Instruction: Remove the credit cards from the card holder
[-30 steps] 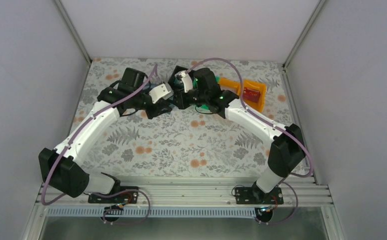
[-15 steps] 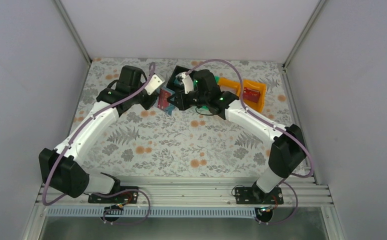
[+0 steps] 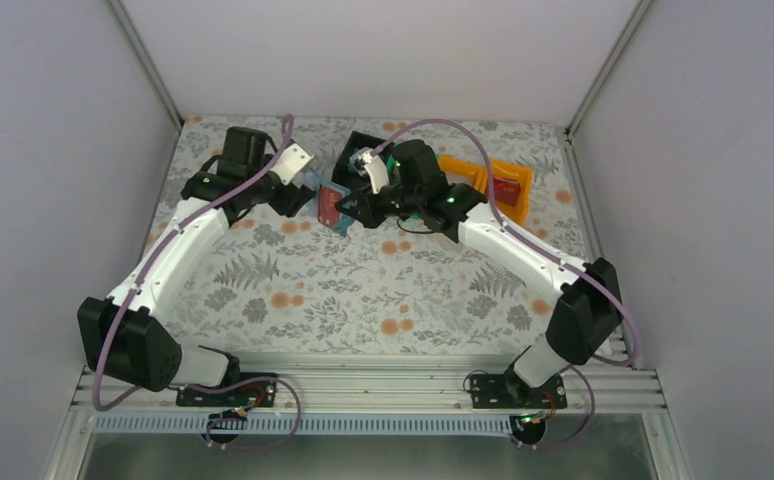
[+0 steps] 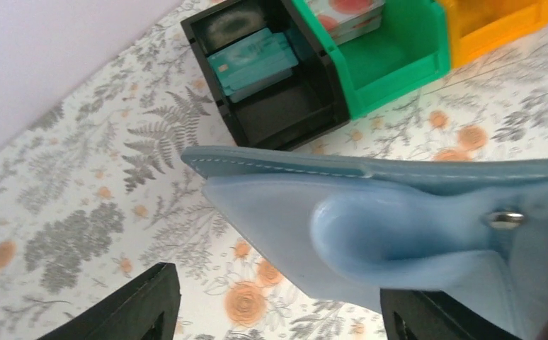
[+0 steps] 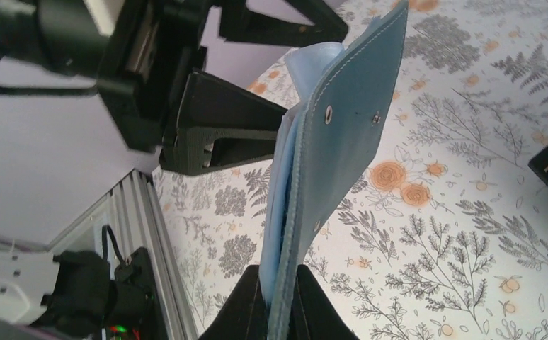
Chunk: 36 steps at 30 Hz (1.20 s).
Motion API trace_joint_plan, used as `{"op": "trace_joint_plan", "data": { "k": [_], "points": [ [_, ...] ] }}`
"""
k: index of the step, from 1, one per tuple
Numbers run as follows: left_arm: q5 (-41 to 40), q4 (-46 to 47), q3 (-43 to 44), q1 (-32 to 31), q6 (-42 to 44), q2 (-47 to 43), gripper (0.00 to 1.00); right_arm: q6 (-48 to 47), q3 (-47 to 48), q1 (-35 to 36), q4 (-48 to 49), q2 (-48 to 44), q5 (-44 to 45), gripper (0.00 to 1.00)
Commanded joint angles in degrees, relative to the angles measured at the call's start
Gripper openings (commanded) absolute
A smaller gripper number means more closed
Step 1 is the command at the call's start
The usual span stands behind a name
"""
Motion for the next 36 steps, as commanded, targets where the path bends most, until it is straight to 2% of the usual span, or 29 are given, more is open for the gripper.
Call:
{"op": "trace_joint_plan", "data": {
  "k": [1, 5, 12, 15, 21, 23, 29, 32, 34, 36],
  "points": [
    [13.97, -2.54, 1.17, 2.67, 4.18, -3.71, 0.76, -11.78, 1.89, 1.35, -1.85, -5.58, -9.74, 0.04],
    [21.29, -6.03, 0.8, 3.19, 7.87, -7.66, 0.88, -17.06, 0.96, 1.24, -2.58, -9.29, -14.09, 0.04],
    [34.56, -14.81, 5.25, 5.54, 12.72, -9.48, 0.99, -24.66, -2.02, 1.24, -3.32, -15.71, -16.9, 0.04],
    [38.64, -18.45, 7.68, 5.62, 14.42, -9.42, 1.0, -24.07, -1.21, 0.83, -4.39, -16.16, -14.36, 0.04],
    [40.95, -19.83, 9.37, 5.6, 14.53, -9.36, 0.98, -27.4, -1.56, 0.78, -4.25, -17.82, -20.49, 0.04],
    [42.81, -21.74, 10.12, 5.55, 16.51, -9.34, 0.9, -28.51, -1.33, 0.68, -5.08, -17.78, -20.57, 0.04],
    [47.59, -26.2, 10.28, 5.6, 21.92, -10.62, 0.44, -30.95, -0.97, 0.2, -7.07, -17.87, -21.66, 0.04],
    [47.06, -26.53, 10.52, 5.63, 21.85, -11.1, 0.15, -31.68, -1.54, -0.58, -7.65, -18.65, -22.16, 0.04],
    [46.9, -27.01, 10.48, 5.72, 22.32, -11.28, 0.04, -32.16, -2.14, -1.21, -7.6, -19.45, -22.94, 0.04],
    [47.17, -27.85, 10.22, 5.76, 22.88, -11.4, 0.03, -32.05, -2.92, -1.93, -7.0, -20.39, -22.89, 0.04]
  ]
}}
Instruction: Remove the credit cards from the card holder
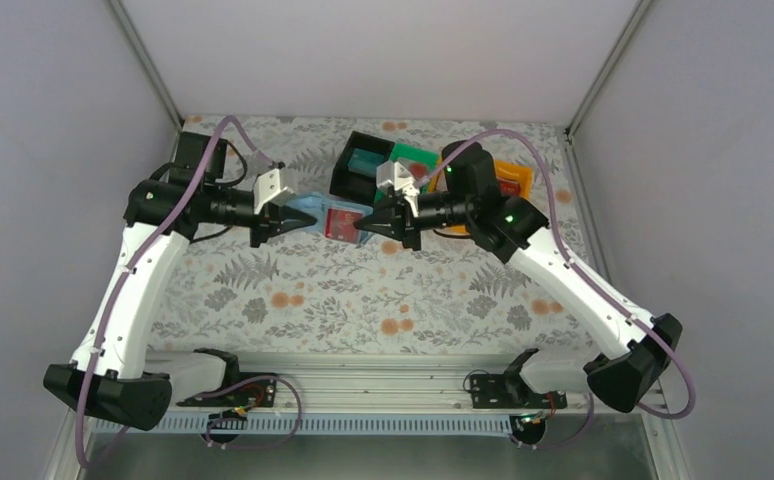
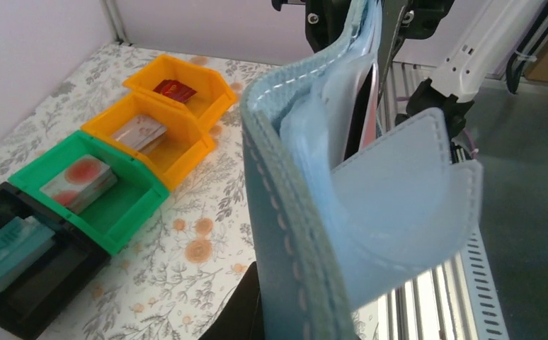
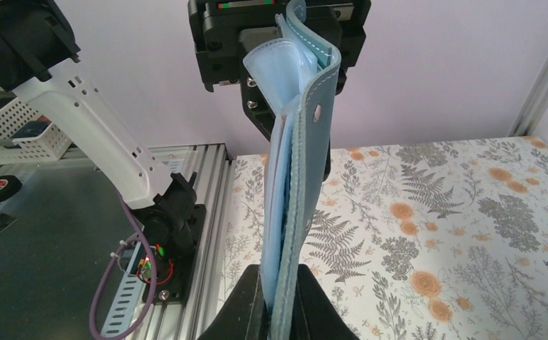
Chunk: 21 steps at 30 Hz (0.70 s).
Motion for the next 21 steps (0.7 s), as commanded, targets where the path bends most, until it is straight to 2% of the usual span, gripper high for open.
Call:
{"op": "trace_joint_plan", "data": {
  "k": [1, 3, 4, 6, 7, 8, 10, 13, 16, 18, 21],
  "points": [
    [1.54, -1.15, 1.04, 0.21, 3.05, -0.67, 0.02, -1.69, -1.26, -1.21, 0.48, -3.45, -4.74, 0.04],
    [1.92, -1.27, 0.73, 0.33, 2.87, -0.73, 0.02, -1.35, -1.36, -1.92, 0.51, -3.4, -4.0, 0.04],
    [2.14, -1.13, 0.61, 0.25, 2.4, -0.74, 0.02, -0.96, -1.39, -2.21, 0.63, -3.12, -3.18, 0.09],
    [1.92, 0.41, 0.03, 0.29, -0.13, -0.71, 0.02, 0.65, -1.62, -2.66, 1.38, -2.32, 0.58, 0.24],
    [0.04, 1.86, -0.26, 0.32, -2.63, -0.75, 0.02, 1.86, -1.72, -2.75, 1.81, -1.77, 3.4, 0.37],
    [-3.31, 4.04, -0.66, 0.31, -5.96, -0.8, 0.02, 3.33, -1.79, -3.05, 2.06, -0.93, 6.09, 0.45],
    [-12.88, 8.25, -1.71, 0.3, -11.86, -1.05, 0.02, 3.97, -1.8, -3.53, 1.64, 0.07, 9.26, 0.53],
    [-28.2, 12.18, -3.03, 0.18, -16.25, -1.23, 0.02, 4.6, -2.52, -3.57, 2.1, -0.16, 15.29, 0.57],
    [-36.28, 13.24, -3.37, -0.16, -16.96, -0.73, 0.02, 5.5, -1.82, -3.61, 1.14, -0.14, 22.08, 0.58],
    [-37.52, 13.0, -3.18, -0.41, -17.95, -0.14, 0.02, 6.61, -0.29, -3.62, 0.24, 0.53, 20.9, 0.58],
    [-32.37, 12.29, -2.83, -0.5, -18.01, 0.23, 0.02, 11.95, -1.22, -3.57, 5.17, 1.47, 9.21, 0.58]
  ]
}}
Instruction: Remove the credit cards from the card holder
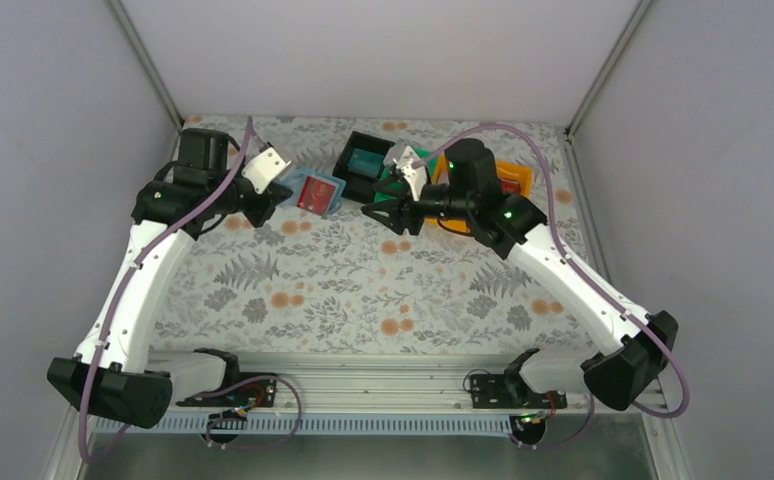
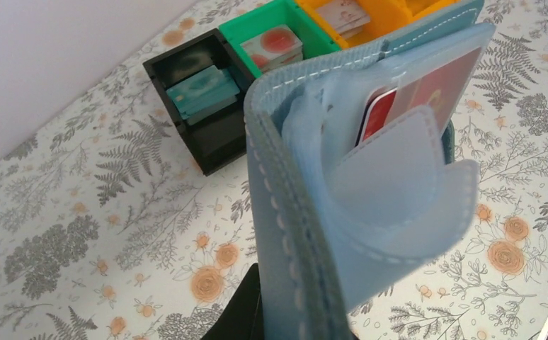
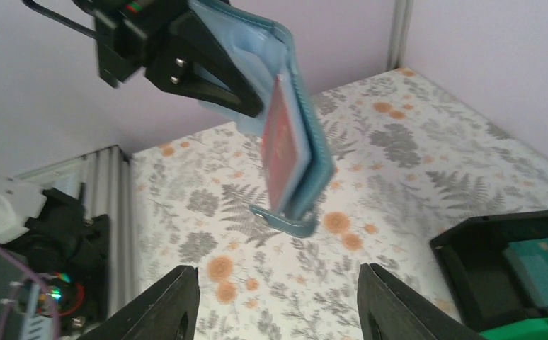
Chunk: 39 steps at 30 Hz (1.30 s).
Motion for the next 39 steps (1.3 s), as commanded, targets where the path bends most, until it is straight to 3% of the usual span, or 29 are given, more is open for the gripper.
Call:
{"op": "trace_joint_plan", "data": {
  "k": [1, 3, 5, 7, 8, 14, 16, 20, 23, 27, 29, 30, 32, 36, 39],
  "points": [
    [0.67, 1.86, 0.32, -0.45, -2.71, 0.12, 0.02, 7.38, -0.61, -0.25, 7.04, 1.54, -12.45, 0.6],
    [2.99, 2.18, 0.39, -0.5, -2.82, -0.03, 0.03, 10.02, -3.27, -0.24, 12.0, 1.74, -15.6, 0.65],
    [4.05, 2.04, 0.55, -0.51, -3.1, 0.14, 0.02, 11.68, -4.76, -0.24, 14.91, 1.94, -12.06, 0.72],
    [5.67, 1.81, 0.31, -0.46, -2.98, 0.16, 0.02, 12.09, -4.29, -0.25, 15.27, 3.09, -8.95, 0.93],
    [6.8, 1.79, 0.06, -0.48, -2.9, 0.13, 0.02, 12.39, -4.0, -0.23, 15.38, 3.86, -8.29, 0.99],
    [10.48, 1.47, -0.65, -0.51, -3.0, -0.51, 0.02, 15.14, -1.75, 0.89, 20.69, 8.88, -14.79, 0.98],
    [11.62, 1.3, -0.72, -0.49, -2.77, -0.65, 0.02, 14.46, -0.08, 1.73, 20.0, 10.65, -14.82, 0.88],
    [13.66, 0.95, -0.9, -0.39, -1.99, -0.61, 0.02, 14.49, 1.1, 1.86, 20.61, 12.26, -16.86, 0.37],
    [16.12, 0.33, -0.67, -0.34, -1.47, -0.16, 0.02, 14.62, 0.61, 1.86, 20.04, 12.35, -16.88, 0.05],
    [17.09, 0.14, -0.34, 0.21, -1.14, 0.31, 0.04, 15.64, -1.51, 1.83, 20.33, 11.48, -17.19, 0.04],
    [15.15, 1.19, -1.02, 0.93, -1.99, 0.66, 0.29, 17.44, -2.35, 1.83, 19.89, 11.36, -15.2, 0.04],
    [13.78, 1.92, -1.3, 1.32, -2.69, 0.94, 0.36, 18.75, -2.15, 1.78, 18.81, 11.71, -12.86, 0.04],
    [11.26, 2.99, -1.37, 2.12, -3.81, 2.21, 0.41, 22.14, -0.8, 2.04, 14.68, 13.1, -5.03, 0.04],
    [7.98, 4.12, 0.11, 3.38, -5.0, 4.96, 0.54, 24.68, 1.28, 5.81, 5.36, 15.54, 20.45, 0.04],
    [7.84, 3.77, 1.89, 3.6, -4.96, 5.66, 0.57, 24.58, 3.5, 8.36, -0.27, 18.53, 33.47, 0.04]
  ]
}}
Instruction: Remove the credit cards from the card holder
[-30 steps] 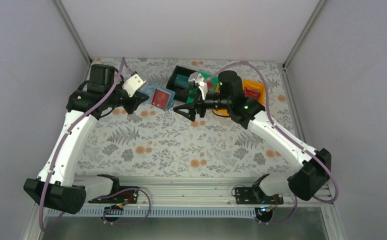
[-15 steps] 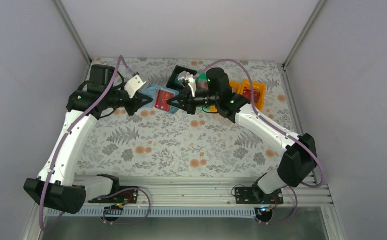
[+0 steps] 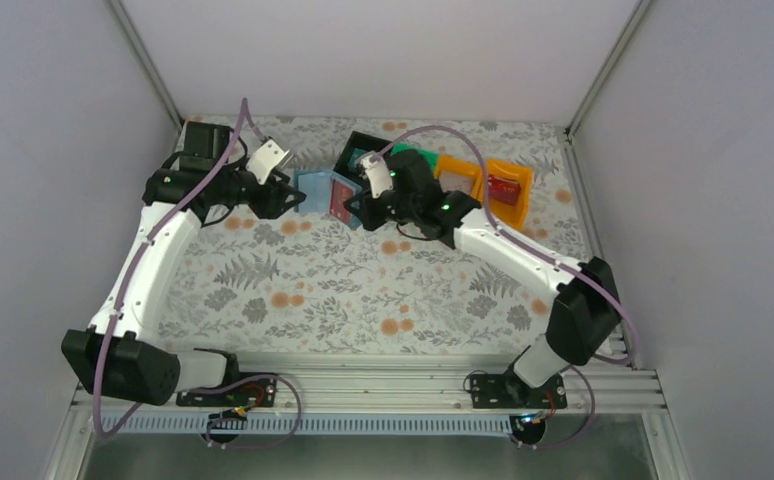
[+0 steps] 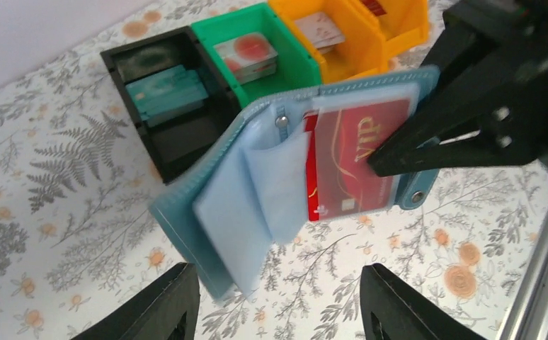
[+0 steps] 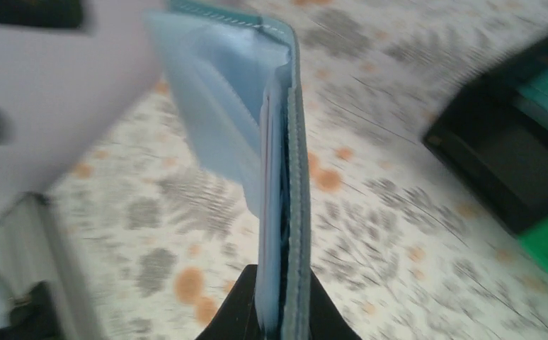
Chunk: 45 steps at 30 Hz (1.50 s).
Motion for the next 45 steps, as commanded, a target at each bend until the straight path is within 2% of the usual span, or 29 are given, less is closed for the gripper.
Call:
{"op": "trace_joint_plan", "data": {
  "k": [1, 4, 7, 9, 14, 22, 32, 40, 45],
  "points": [
    [-1.73, 1.22, 2.53, 0.48, -0.94, 0.56, 0.57, 2.31, 4.38, 4.48, -10.54, 4.55, 26.65, 0.04],
    [1.08, 2.97, 0.95, 0.41, -1.66, -1.18, 0.54, 1.98, 5.35, 5.26, -10.58, 6.92, 25.57, 0.04],
    [12.51, 5.82, -5.02, -0.49, -3.35, -1.94, 0.38, 2.39, 5.26, 5.31, -6.3, 7.89, 16.79, 0.04],
    [17.42, 8.1, -8.81, -1.79, -4.69, -1.83, 0.29, 2.55, 6.27, 5.43, -5.19, 8.85, 13.07, 0.04],
    [21.35, 12.85, -10.42, -2.35, -10.52, 1.62, 0.17, 2.21, 7.27, 5.44, -3.63, 9.45, 6.35, 0.04],
    [16.2, 17.31, -15.28, -0.28, -11.84, 1.68, 0.2, 0.75, 5.67, 5.44, 0.86, 5.46, -4.43, 0.04],
    [14.42, 17.71, -17.33, 2.06, -10.75, -4.39, 0.25, -4.44, 3.87, 5.37, 2.48, -0.01, -11.17, 0.04],
    [20.93, 15.91, -18.41, 2.25, -7.16, -5.35, 0.3, -8.56, 4.11, 5.37, 3.09, -1.57, -17.91, 0.04],
    [31.05, 12.59, -18.73, 1.69, -2.67, -6.31, 0.31, -12.44, 3.96, 5.31, 3.09, -2.67, -21.64, 0.04]
  ]
}}
